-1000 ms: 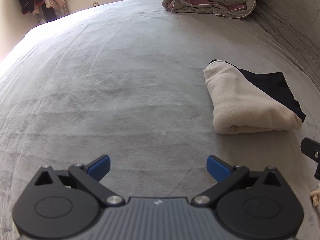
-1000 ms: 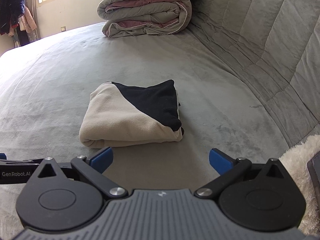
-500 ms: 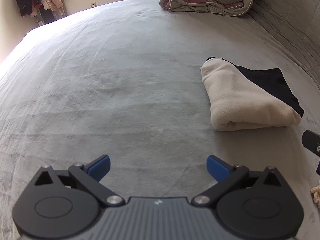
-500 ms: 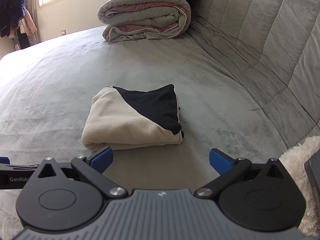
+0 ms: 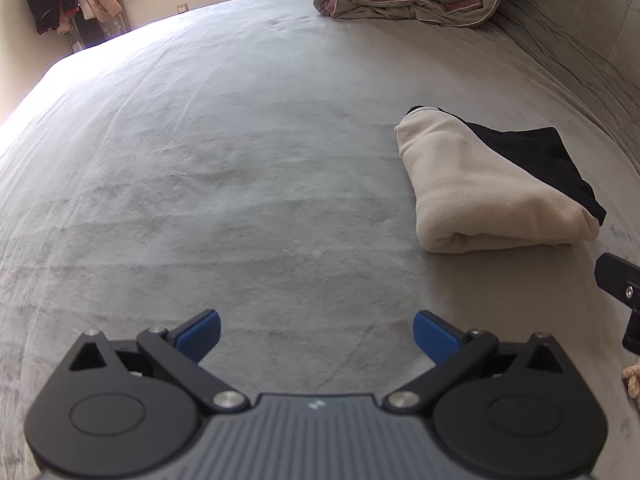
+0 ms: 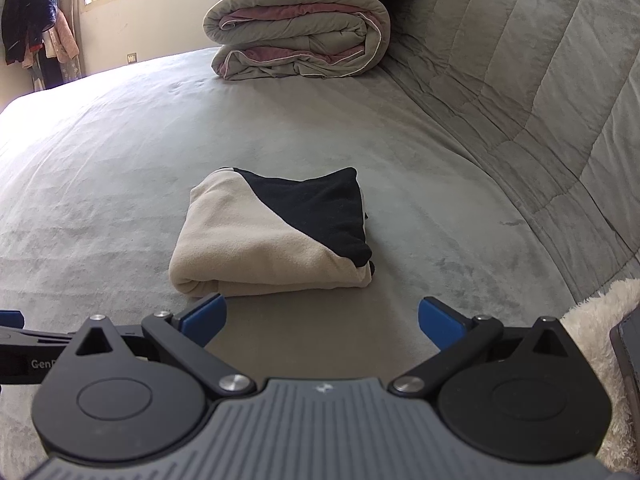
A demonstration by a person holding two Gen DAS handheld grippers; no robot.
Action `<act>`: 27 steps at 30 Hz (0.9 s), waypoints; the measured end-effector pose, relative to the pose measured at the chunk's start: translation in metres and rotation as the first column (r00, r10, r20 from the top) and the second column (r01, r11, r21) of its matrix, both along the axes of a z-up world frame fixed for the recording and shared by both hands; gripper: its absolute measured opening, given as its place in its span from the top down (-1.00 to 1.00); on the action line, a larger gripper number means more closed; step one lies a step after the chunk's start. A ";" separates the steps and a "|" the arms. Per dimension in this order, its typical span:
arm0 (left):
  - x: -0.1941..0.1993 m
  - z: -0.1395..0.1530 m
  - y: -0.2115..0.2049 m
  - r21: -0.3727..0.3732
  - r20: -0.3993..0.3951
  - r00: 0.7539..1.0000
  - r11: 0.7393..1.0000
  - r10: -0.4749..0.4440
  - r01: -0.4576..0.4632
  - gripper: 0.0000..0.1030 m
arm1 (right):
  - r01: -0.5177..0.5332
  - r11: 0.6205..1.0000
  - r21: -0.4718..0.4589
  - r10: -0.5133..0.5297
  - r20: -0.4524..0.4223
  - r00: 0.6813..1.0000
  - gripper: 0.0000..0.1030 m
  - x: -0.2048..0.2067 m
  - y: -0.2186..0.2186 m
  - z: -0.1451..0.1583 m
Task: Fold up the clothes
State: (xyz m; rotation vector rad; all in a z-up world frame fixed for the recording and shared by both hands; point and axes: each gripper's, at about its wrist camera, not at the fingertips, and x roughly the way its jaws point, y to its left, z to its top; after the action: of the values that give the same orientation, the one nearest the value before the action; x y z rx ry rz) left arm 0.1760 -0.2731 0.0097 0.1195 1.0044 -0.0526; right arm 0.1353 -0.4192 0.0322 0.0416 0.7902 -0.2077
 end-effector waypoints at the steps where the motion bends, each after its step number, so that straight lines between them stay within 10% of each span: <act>1: 0.000 0.000 0.000 0.000 0.001 1.000 1.000 -0.001 0.001 -0.99 | -0.001 1.000 0.000 0.001 0.001 1.000 -1.00 0.000 0.000 0.000; 27: -0.003 0.004 -0.003 0.020 0.015 1.000 1.000 -0.008 0.008 -0.99 | -0.003 1.000 -0.014 0.003 -0.010 1.000 -1.00 -0.001 0.002 -0.001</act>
State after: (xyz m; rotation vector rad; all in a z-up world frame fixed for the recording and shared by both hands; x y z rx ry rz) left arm 0.1726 -0.2764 0.0138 0.1422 0.9896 -0.0485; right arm 0.1345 -0.4173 0.0314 0.0257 0.7988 -0.2105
